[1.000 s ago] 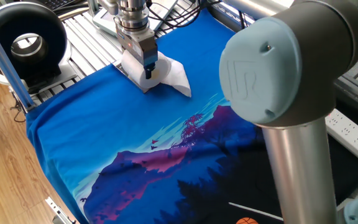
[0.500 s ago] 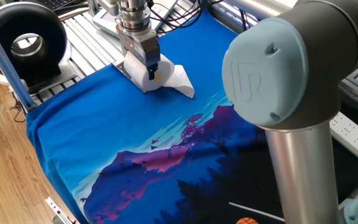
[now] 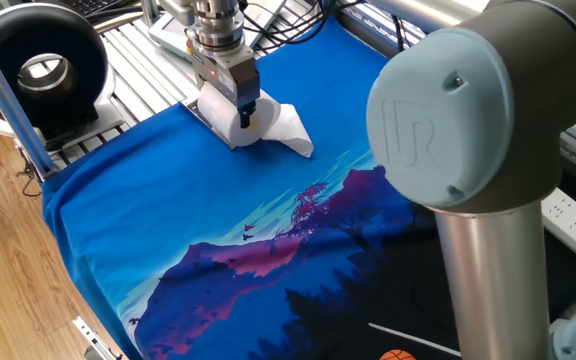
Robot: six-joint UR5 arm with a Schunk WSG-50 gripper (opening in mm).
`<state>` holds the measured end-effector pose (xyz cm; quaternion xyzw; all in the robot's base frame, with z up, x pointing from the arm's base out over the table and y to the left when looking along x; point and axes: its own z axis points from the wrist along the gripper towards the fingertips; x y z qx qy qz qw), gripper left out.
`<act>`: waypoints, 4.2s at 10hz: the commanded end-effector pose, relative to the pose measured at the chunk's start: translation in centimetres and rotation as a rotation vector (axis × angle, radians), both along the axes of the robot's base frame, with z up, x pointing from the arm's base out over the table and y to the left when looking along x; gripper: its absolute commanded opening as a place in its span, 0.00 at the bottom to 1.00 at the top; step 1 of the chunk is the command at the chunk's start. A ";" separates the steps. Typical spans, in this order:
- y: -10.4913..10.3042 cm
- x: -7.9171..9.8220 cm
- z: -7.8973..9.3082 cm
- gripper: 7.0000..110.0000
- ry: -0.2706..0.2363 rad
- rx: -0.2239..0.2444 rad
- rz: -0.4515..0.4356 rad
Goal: Put the toilet paper on its holder
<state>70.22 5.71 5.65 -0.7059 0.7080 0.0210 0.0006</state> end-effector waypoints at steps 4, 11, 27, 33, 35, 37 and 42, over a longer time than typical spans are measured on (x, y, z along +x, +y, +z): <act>-0.2 1.2 -0.4 0.00 -0.014 -0.005 0.005; -0.4 1.8 -0.8 0.00 -0.010 -0.010 -0.038; -0.7 2.8 -1.6 0.00 -0.013 -0.035 -0.070; -0.8 2.9 -1.6 0.00 -0.026 -0.048 -0.097; -1.0 2.6 -1.6 0.00 -0.015 -0.055 -0.106; -1.1 2.2 -1.6 0.00 0.001 -0.059 -0.097; -1.0 2.7 -1.6 0.00 -0.020 -0.057 -0.122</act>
